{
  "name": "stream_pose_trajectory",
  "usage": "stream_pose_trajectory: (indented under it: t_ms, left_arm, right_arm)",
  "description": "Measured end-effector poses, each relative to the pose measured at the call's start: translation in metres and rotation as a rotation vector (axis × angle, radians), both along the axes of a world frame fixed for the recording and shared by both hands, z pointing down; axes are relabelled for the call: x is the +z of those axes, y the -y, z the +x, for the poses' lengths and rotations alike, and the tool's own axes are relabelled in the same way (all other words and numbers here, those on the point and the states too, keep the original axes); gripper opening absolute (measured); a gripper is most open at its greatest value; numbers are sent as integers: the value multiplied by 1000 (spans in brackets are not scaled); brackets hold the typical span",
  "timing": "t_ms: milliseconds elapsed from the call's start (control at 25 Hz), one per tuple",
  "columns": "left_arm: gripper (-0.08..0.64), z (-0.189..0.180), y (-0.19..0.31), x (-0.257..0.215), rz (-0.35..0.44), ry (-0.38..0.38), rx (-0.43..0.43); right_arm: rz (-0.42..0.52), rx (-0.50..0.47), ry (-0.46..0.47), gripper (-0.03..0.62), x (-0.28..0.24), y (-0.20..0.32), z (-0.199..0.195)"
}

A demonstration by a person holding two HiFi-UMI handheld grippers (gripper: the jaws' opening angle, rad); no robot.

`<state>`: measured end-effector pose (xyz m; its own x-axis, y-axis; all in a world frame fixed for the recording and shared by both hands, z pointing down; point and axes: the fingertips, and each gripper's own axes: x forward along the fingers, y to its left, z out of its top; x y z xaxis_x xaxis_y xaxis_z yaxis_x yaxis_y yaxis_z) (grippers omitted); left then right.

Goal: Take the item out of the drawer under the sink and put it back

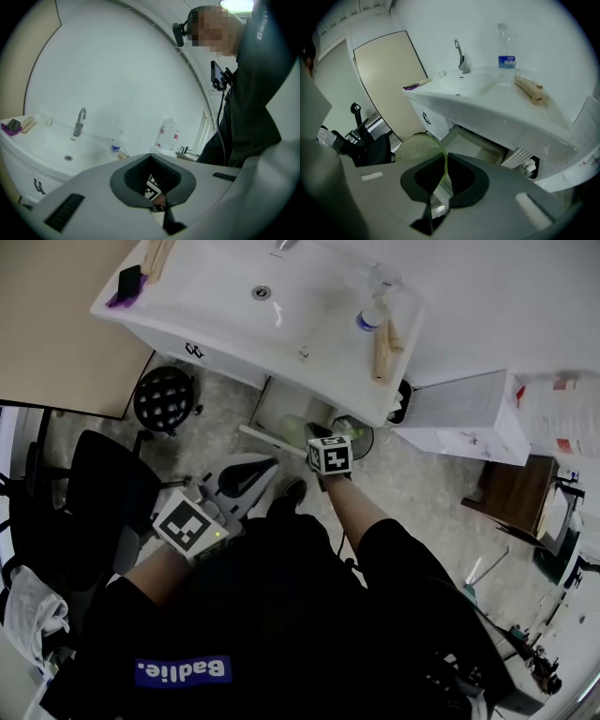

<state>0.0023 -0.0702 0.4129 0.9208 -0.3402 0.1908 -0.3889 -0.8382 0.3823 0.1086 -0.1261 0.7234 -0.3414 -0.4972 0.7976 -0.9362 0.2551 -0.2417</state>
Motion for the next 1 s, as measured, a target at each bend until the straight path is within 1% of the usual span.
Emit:
stream_pose_trajectory:
  t_ms: [200,360,760,1000]
  left_arm:
    - [-8,-8,4,3,-1,0,-16]
    - [-8,-18,3,11,-13,17,-30]
    - [-8,-30,8,32,-39,43,-55]
    - [-8,-38,7,44,-53,67,-65]
  right_arm:
    - [-78,9,-45,21,38,4,4]
    - [-144,21,-94,21,67,1,13]
    - [-184,-68,-172,21,105,9,10]
    - [-221,-67,-202,21,127,19,12]
